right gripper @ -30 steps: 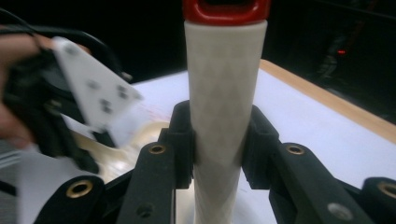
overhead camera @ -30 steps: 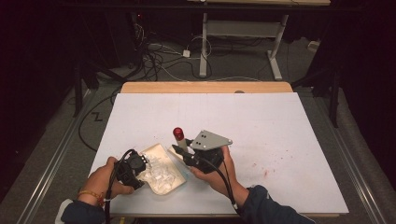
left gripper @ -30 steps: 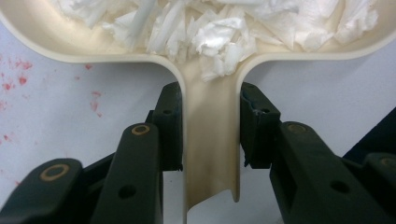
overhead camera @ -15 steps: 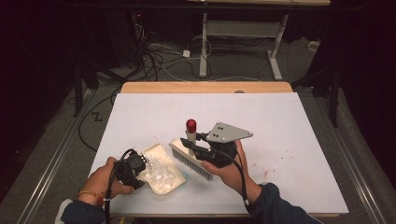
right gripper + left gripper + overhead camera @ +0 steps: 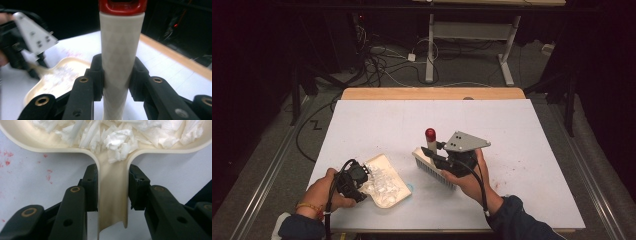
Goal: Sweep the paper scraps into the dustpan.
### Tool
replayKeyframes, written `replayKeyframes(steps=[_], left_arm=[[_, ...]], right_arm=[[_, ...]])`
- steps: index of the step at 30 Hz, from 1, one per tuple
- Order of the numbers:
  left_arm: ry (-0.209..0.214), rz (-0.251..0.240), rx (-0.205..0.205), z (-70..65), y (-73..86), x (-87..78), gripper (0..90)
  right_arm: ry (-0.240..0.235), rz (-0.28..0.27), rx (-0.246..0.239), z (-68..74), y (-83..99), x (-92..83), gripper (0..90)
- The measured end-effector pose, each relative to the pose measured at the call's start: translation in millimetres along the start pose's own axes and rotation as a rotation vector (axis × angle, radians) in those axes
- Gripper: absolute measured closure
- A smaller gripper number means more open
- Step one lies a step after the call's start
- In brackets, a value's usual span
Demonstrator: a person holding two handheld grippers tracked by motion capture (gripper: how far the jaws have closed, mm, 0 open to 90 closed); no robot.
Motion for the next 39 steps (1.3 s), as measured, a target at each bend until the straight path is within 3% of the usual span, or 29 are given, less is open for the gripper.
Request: replayKeyframes(steps=[5,9,13,19,25,29,31,34,39], left_arm=[[0.009,-0.001,-0.019,5.3,3.3,1.1,63.2],[0.024,-0.003,-0.023,7.1,3.9,3.7,63.2],[0.036,-0.012,-0.035,9.6,5.7,4.7,63.2],[0.037,-0.019,-0.043,12.4,8.9,5.0,63.2],[0.046,-0.016,-0.052,14.2,10.2,6.4,63.2],[0.044,-0.013,-0.065,16.4,11.9,6.8,63.2],[0.043,-0.013,-0.063,16.6,11.9,6.6,63.2],[0.043,-0.01,-0.065,16.2,11.3,6.8,63.2],[0.048,-0.014,-0.078,16.6,9.9,7.6,63.2]], right_arm=[[0.043,-0.042,-0.027,-12.0,-11.7,31.1,70.2],[0.035,-0.056,-0.011,-19.1,-16.0,61.2,70.2],[0.023,-0.056,-0.043,-16.9,-20.7,85.9,70.2],[-0.091,-0.045,-0.075,-2.0,-23.7,101.5,69.9],[-0.283,-0.068,-0.083,18.1,-24.9,93.0,70.1],[-0.325,-0.096,-0.093,23.8,-29.8,79.4,70.1],[-0.319,-0.12,-0.093,22.1,-35.9,71.1,70.1],[-0.264,-0.142,-0.102,13.7,-44.5,64.5,70.1],[-0.184,-0.139,-0.081,-3.7,-46.2,77.6,70.1]])
Point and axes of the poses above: each handheld gripper's, and its own axes: x roughly forward along the jaws, y roughly out of its underside, z roughly to its left, the point moved 6 cm from there along x, roughly forward along the jaws, and after that the axes turned 11 degrees about -y, right-handed, at the moved point
